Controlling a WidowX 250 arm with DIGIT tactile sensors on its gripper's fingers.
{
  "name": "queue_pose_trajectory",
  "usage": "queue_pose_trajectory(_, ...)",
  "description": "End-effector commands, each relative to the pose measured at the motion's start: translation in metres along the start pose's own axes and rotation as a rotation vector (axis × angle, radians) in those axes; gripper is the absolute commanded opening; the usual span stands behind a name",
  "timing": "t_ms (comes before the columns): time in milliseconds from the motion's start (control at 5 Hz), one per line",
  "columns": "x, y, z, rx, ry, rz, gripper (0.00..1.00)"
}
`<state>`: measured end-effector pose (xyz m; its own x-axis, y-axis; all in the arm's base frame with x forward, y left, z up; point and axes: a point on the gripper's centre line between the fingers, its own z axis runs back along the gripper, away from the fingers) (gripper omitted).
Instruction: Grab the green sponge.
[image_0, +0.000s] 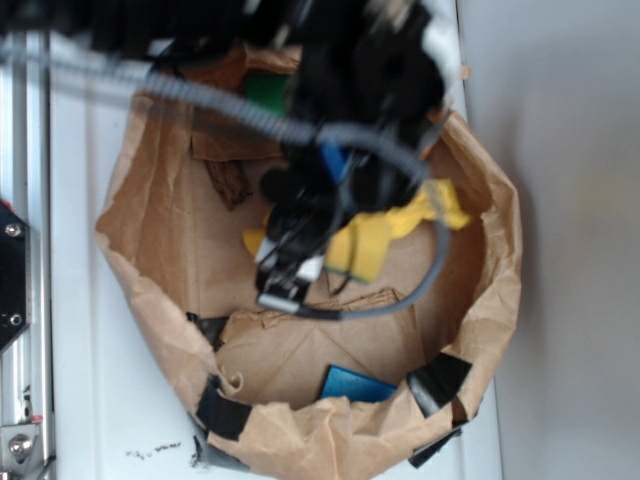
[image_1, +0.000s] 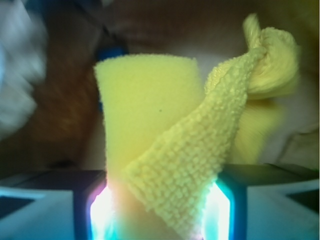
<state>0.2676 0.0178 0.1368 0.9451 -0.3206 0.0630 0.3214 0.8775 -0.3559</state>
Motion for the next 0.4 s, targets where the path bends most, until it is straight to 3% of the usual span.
queue_pose_trajectory(0,0.0239,0.0144,0.0399,-0.062,0.032,0.057,0.0)
queue_pose_trajectory(200,0.0276,0.0163,0.0439,-0.078,0.012,0.03,0.0)
